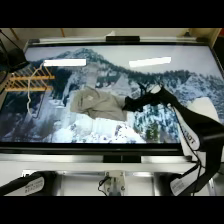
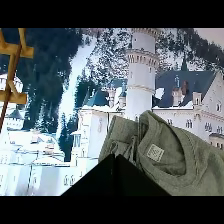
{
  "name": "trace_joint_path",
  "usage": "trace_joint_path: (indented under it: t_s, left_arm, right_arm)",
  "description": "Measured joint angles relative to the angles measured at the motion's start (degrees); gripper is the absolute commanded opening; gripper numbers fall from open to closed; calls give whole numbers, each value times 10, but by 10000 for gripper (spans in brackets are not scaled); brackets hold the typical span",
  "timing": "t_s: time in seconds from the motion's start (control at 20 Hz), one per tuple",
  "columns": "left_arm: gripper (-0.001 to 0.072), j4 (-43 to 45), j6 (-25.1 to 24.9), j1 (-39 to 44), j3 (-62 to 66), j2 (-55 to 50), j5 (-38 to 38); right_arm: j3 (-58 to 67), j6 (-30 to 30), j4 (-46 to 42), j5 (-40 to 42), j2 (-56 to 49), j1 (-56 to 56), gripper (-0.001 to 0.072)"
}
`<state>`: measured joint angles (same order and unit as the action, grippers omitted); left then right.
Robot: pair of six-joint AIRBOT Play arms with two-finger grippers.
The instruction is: Fold the shirts.
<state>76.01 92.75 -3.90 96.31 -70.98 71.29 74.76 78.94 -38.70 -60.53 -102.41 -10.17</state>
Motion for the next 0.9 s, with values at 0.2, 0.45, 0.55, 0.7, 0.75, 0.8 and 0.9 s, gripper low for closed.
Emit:
trace_joint_path:
  t_s: [0.2,0.45,0.55,0.7,0.75,0.8,0.9]
  left_arm:
    - [33,-1,0,0,0,0,0]
    - [33,-1,-2,0,0,-4,0]
    - [33,-1,-4,0,0,-5,0]
    - [33,-1,-9,1,0,-5,0]
    - [33,-1,-10,2,0,-5,0]
    - [33,-1,-10,4,0,-5,0]
    - [33,-2,-11,11,0,-5,-1]
  right_arm:
    - [75,-30,36,-26,47,41,72]
    - [211,37,-24,-131,130,139,72]
    - [254,67,-62,-186,156,191,72]
    - [313,99,-133,-263,186,281,72]
    - [327,105,-158,-280,191,307,72]
    - [339,110,-189,-294,194,334,72]
    - [353,111,-238,-307,198,381,72]
